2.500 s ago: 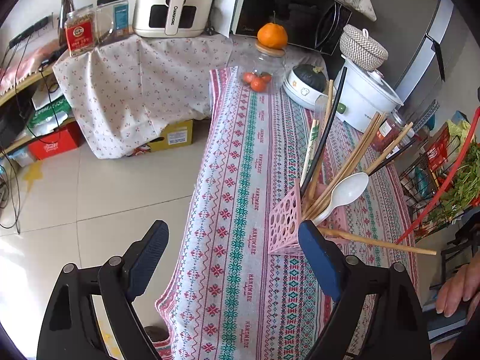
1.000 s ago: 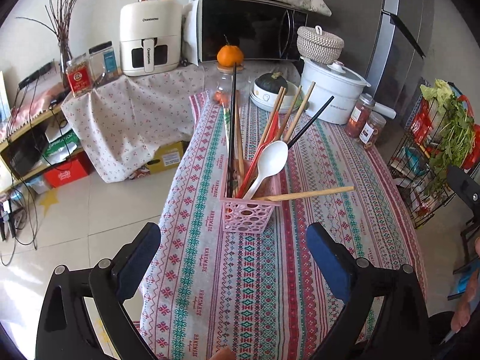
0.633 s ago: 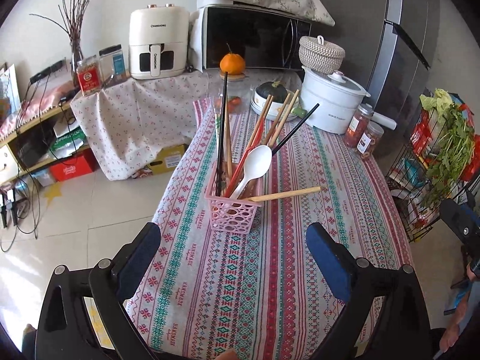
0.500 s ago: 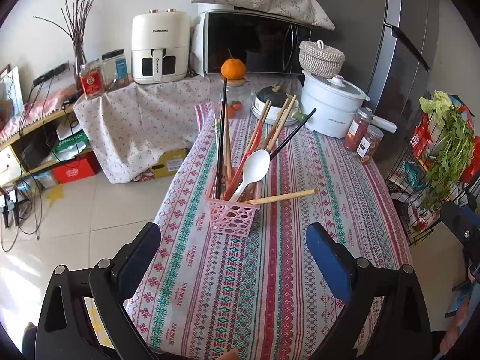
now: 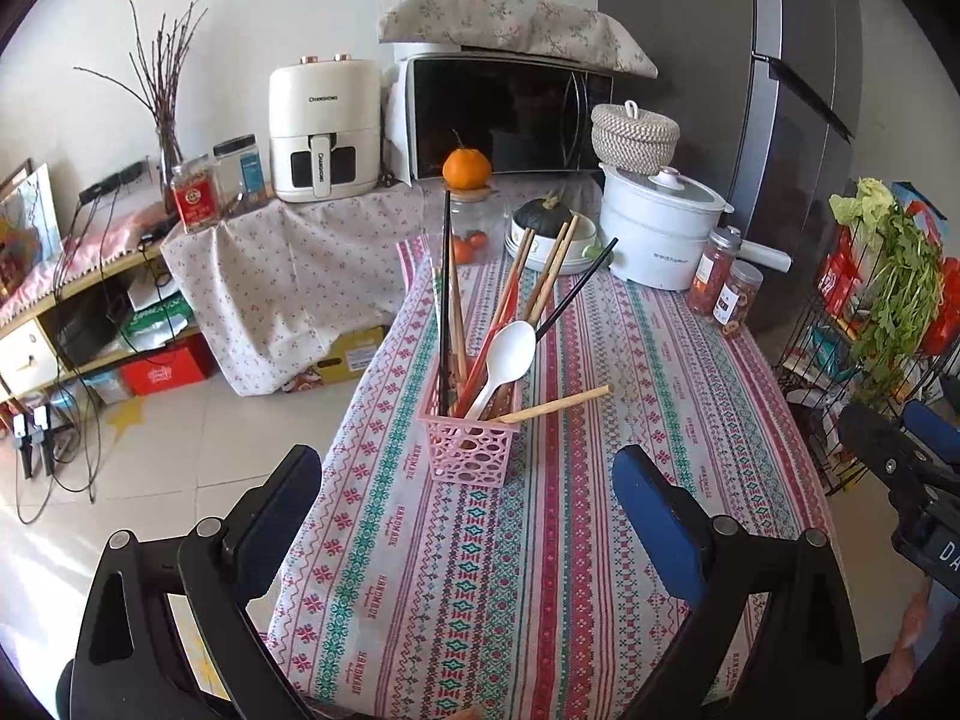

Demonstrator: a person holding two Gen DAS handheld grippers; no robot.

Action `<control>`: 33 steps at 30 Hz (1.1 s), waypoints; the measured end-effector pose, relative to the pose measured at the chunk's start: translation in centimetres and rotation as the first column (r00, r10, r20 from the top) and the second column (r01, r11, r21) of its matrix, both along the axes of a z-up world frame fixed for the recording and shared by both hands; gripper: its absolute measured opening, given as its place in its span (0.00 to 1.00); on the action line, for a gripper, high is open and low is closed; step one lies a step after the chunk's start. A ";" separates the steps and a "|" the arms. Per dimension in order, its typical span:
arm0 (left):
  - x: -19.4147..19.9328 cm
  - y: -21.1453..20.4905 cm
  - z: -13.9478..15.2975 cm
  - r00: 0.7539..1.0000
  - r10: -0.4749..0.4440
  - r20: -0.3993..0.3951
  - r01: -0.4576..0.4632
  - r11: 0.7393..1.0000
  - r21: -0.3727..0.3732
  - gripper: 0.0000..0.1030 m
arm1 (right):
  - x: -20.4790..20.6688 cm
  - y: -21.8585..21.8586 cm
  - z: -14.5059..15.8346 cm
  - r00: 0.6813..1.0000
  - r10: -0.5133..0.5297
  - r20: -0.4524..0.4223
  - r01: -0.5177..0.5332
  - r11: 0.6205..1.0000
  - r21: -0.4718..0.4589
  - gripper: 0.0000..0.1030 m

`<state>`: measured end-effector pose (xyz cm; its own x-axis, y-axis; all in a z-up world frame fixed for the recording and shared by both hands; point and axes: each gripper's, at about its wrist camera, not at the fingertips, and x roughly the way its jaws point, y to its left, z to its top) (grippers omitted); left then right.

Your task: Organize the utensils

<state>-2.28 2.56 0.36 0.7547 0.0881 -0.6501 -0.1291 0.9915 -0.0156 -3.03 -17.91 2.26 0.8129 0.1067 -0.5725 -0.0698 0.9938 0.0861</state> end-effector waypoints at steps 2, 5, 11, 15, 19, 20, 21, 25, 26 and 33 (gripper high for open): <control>0.1 0.1 0.0 1.000 0.002 0.001 -0.002 1.000 -0.001 0.96 | 0.2 0.3 -0.2 1.000 0.004 -0.005 -0.004 1.000 -0.005 0.99; 0.1 0.2 0.0 1.000 0.000 0.000 0.000 1.000 -0.006 0.96 | 0.4 0.6 -0.3 1.000 0.004 -0.008 -0.004 1.000 -0.010 0.99; 0.0 0.3 -0.1 1.000 0.000 -0.002 0.000 1.000 -0.004 0.96 | 0.5 0.7 -0.4 1.000 -0.001 -0.011 0.001 1.000 -0.010 0.99; 0.0 0.3 -0.1 1.000 -0.002 0.002 0.003 1.000 -0.004 0.96 | 0.6 0.6 -0.4 1.000 -0.004 -0.012 0.004 1.000 -0.007 0.99; -0.1 0.2 -0.1 1.000 -0.005 0.005 0.005 1.000 -0.002 0.96 | 0.6 0.6 -0.4 1.000 -0.001 -0.013 0.001 1.000 -0.009 0.99; -0.1 0.2 -0.1 1.000 -0.004 0.005 0.004 1.000 -0.001 0.96 | 0.6 0.7 -0.5 1.000 -0.001 -0.013 0.000 1.000 -0.010 0.99; -0.2 0.2 -0.1 1.000 -0.004 0.006 0.004 1.000 -0.001 0.96 | 0.6 0.7 -0.5 1.000 0.000 -0.014 -0.001 1.000 -0.010 0.99; -0.2 0.2 -0.1 1.000 -0.004 0.005 0.004 1.000 -0.001 0.96 | 0.6 0.8 -0.5 1.000 0.003 -0.017 -0.004 1.000 -0.012 0.99; -0.2 0.2 -0.1 1.000 -0.005 0.005 0.005 1.000 -0.001 0.96 | 0.6 0.8 -0.6 1.000 0.004 -0.017 -0.005 1.000 -0.012 0.99; -0.2 0.1 -0.1 1.000 -0.004 0.005 0.004 1.000 0.000 0.96 | 0.7 1.0 -0.7 1.000 0.005 -0.021 -0.006 1.000 -0.012 0.99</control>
